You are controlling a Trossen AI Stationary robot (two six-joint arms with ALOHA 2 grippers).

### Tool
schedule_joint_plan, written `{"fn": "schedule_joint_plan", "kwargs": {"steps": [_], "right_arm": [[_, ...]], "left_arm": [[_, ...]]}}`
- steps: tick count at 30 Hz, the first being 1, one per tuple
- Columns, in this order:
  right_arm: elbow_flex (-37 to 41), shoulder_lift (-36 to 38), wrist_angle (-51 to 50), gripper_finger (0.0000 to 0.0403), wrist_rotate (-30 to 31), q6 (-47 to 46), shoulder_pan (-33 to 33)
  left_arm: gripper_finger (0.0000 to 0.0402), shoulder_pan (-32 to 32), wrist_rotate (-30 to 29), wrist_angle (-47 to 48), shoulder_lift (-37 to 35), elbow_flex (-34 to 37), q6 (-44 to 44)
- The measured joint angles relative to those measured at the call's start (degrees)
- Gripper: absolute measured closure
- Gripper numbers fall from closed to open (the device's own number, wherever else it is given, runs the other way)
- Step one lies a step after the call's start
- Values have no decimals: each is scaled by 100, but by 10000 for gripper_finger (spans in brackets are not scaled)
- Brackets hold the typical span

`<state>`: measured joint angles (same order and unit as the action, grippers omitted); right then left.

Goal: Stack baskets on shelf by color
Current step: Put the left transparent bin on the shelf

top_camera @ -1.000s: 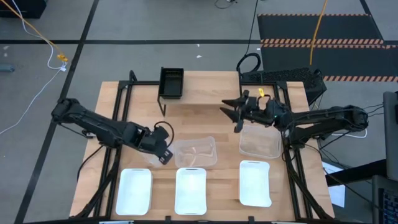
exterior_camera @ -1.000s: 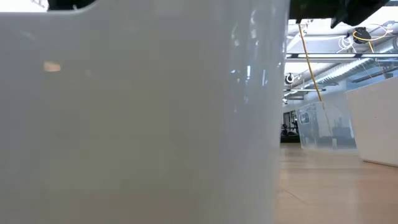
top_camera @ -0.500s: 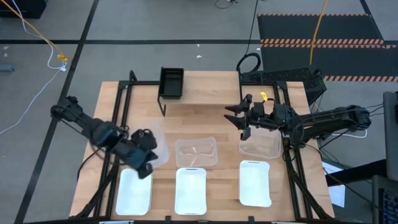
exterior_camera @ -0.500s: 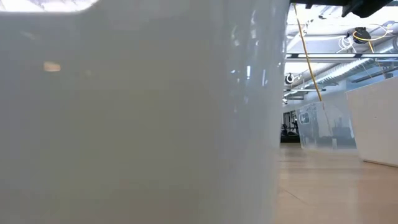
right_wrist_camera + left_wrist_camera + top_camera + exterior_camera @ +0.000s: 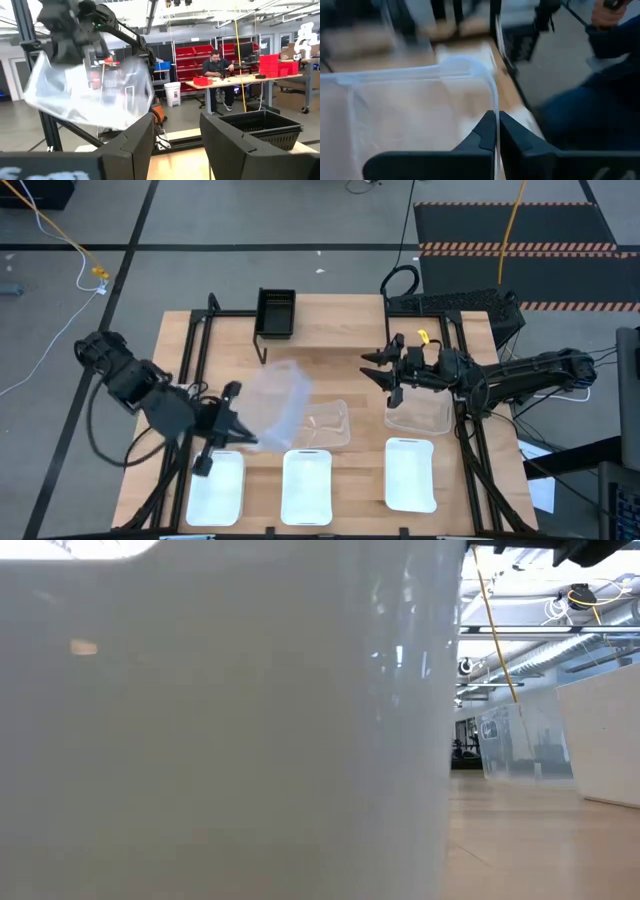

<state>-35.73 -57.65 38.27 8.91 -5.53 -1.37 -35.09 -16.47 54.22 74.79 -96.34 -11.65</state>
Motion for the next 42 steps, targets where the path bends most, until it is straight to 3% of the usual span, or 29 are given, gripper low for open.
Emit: {"fn": "schedule_joint_plan", "kwargs": {"steps": [6,11,17,24,32,38,42], "right_arm": [[0,-53,-145,248,13,-269,-28],[0,-79,-28,248,22,-77,-26],[0,-79,-48,248,22,255,-26],[0,-79,-215,248,22,500,-26],[0,-76,-326,248,26,579,-15],[0,-76,-439,248,26,581,-15],[0,-74,-420,248,28,581,-13]], "left_arm": [[377,688,-711,-1174,2,-165,3295],[393,1796,-1041,-1939,173,-94,4703],[385,3266,-555,-2011,898,-71,4725],[396,4236,-165,-1562,1772,-69,4696],[378,4752,311,-1346,2428,-69,4376],[396,4882,306,-845,2489,-62,3974],[384,4940,393,-750,2489,-62,3982]]}}
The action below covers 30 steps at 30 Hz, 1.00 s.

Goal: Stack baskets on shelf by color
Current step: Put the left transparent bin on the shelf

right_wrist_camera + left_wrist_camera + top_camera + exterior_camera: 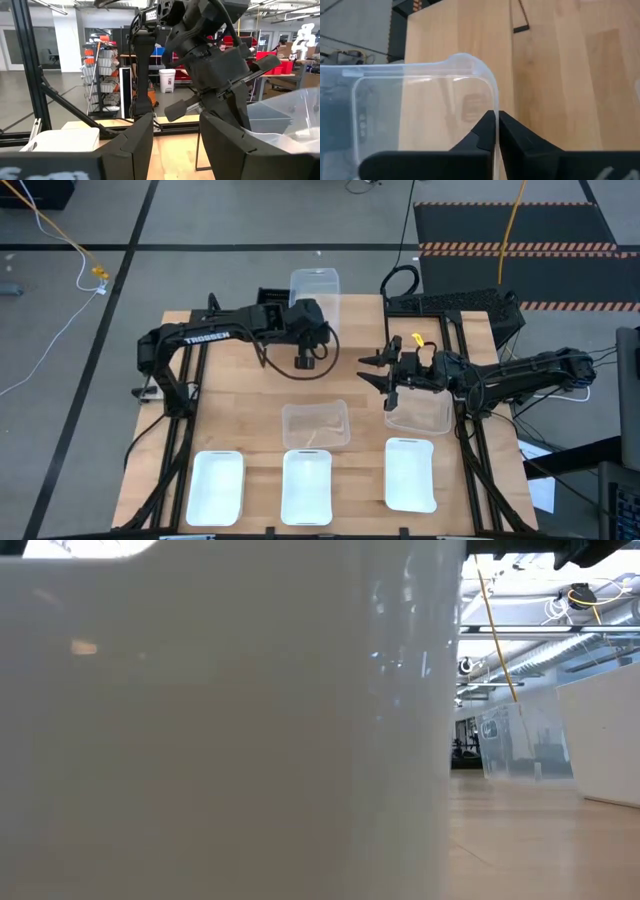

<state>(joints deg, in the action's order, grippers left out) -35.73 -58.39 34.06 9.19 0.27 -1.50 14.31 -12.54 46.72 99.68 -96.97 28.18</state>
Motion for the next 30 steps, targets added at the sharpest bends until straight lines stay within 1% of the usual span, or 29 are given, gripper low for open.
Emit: {"fn": "schedule_joint_plan", "kwargs": {"steps": [4,15,18,24,27,30], "right_arm": [[0,0,33,248,0,-45,0],[0,0,-9,248,0,-63,0],[0,0,-13,248,0,-63,0],[0,0,-40,248,1,-66,0],[0,0,-67,248,21,-66,0],[0,0,-80,248,22,-66,0]], "left_arm": [[368,51,263,32,-2,0,-23],[362,81,197,-241,7,-2,-592],[350,123,196,-242,42,-2,-705],[320,255,176,-221,183,-11,-1301],[315,250,82,-263,249,-11,-1385],[314,245,-237,-239,258,-11,-1453]]}}
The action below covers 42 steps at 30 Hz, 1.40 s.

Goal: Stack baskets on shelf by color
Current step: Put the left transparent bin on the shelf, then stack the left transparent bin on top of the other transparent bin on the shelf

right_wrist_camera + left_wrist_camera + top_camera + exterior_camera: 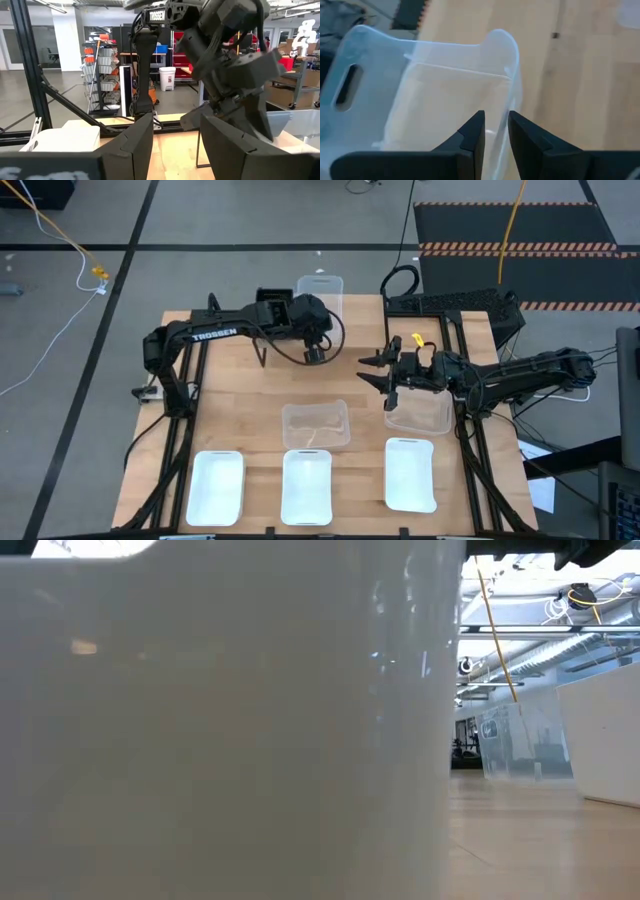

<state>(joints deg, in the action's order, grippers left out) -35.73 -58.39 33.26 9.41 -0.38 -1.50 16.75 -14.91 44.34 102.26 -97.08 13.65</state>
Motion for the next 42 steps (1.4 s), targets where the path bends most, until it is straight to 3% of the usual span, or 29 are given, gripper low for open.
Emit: {"fn": "schedule_joint_plan", "kwargs": {"steps": [15,24,30,34,36,39,42], "right_arm": [[0,0,-60,248,2,-44,0],[0,0,-93,248,4,-33,0],[0,0,-55,248,4,-32,0],[0,0,25,248,208,-81,-2],[0,0,56,248,278,-85,0],[0,-2,183,248,278,-87,0],[0,13,398,248,275,-174,-2]], "left_arm": [[314,32,-196,315,-56,0,-409],[314,-474,-377,267,-989,9,-8],[314,-1267,17,628,-1434,2,-1803],[314,-2043,-488,404,-1285,619,-3522],[314,-2350,-612,290,-1181,996,-3984],[314,-2589,-831,-694,-1050,1488,-4360],[314,-2628,-971,-2611,-820,1964,-5016]]}}
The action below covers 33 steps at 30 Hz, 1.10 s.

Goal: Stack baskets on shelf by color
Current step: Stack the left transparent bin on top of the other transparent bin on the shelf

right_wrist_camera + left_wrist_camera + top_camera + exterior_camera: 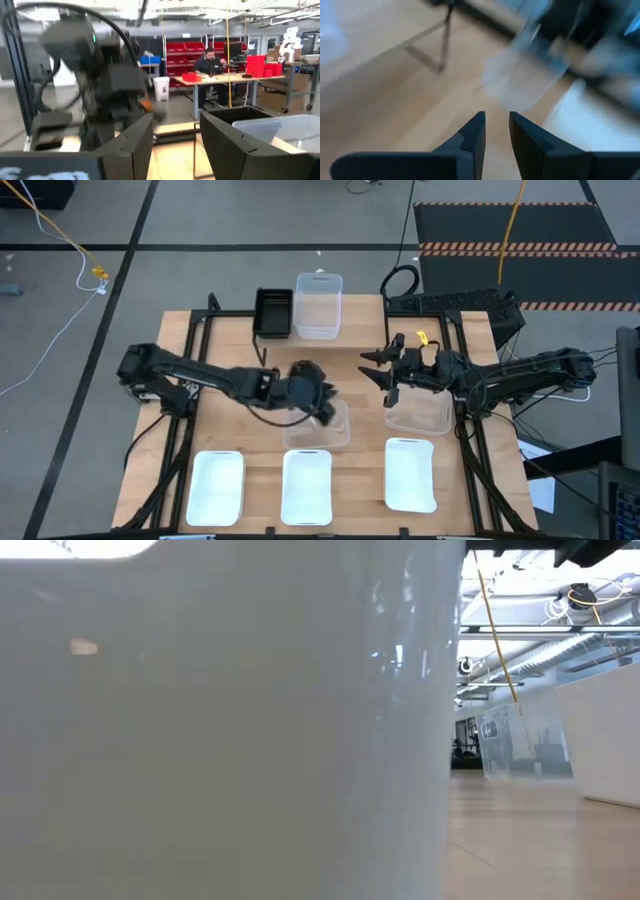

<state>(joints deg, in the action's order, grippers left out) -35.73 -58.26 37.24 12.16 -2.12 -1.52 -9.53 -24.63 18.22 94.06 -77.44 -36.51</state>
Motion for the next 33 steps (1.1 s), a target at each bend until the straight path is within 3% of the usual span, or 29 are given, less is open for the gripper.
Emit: {"fn": "schedule_joint_plan", "kwargs": {"steps": [2,4,11,16,23,29,33], "right_arm": [[0,90,12,248,-4,-264,-7],[0,260,-130,248,-17,-703,-7],[0,1132,-1474,248,5,-1024,-9],[0,1557,-1898,248,1,-985,-9],[0,1618,-1995,248,1,-878,-9],[0,1622,-2082,248,1,-875,-10],[0,1622,-2123,248,1,-897,-11]], "left_arm": [[314,-20,-4,-1207,315,257,-585],[314,-77,9,-1744,749,337,-1002],[314,-27,612,-1442,1864,184,-2550],[314,55,835,-1395,1946,158,-2772],[314,150,1463,-972,1675,168,-2661],[314,60,872,-423,1297,176,-2677],[314,-15,959,-359,1326,184,-2624]]}}
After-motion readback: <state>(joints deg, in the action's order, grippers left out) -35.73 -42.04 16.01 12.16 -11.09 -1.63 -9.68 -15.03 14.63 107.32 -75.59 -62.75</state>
